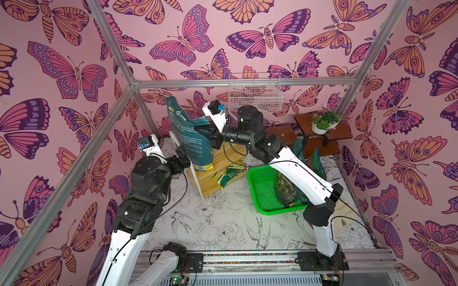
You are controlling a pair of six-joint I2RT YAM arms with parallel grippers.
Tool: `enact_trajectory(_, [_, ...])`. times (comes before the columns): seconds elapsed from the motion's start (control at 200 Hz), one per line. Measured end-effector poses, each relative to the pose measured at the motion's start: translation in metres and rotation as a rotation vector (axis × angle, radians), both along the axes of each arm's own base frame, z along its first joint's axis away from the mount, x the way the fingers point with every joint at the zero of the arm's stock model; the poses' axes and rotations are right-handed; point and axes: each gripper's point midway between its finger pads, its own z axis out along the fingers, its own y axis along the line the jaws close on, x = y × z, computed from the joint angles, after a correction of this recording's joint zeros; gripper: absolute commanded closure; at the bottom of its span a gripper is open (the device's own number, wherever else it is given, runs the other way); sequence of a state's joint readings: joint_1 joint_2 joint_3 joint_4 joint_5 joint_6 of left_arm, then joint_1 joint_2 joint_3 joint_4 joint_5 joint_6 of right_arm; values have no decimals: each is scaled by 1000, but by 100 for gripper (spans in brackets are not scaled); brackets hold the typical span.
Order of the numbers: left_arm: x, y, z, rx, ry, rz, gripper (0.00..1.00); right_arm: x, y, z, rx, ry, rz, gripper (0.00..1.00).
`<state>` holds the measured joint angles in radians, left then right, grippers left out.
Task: Take down the fertilizer bag from the shelf
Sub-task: Pick up the fertilizer bag from the shelf.
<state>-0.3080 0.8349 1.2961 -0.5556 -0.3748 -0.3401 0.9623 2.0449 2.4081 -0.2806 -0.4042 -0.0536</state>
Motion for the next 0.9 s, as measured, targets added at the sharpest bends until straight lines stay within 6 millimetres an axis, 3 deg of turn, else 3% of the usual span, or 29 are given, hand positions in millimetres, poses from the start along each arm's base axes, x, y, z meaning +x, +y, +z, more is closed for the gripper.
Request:
enact_trajectory(0.371, [0,0,0,0,0,0,0,-2,-17,4,-47,-59,-50,100])
enact_trajectory(0.896, [4,-7,-3,-12,11,-30,0,-26,-77,16,-111,-137,-136,100])
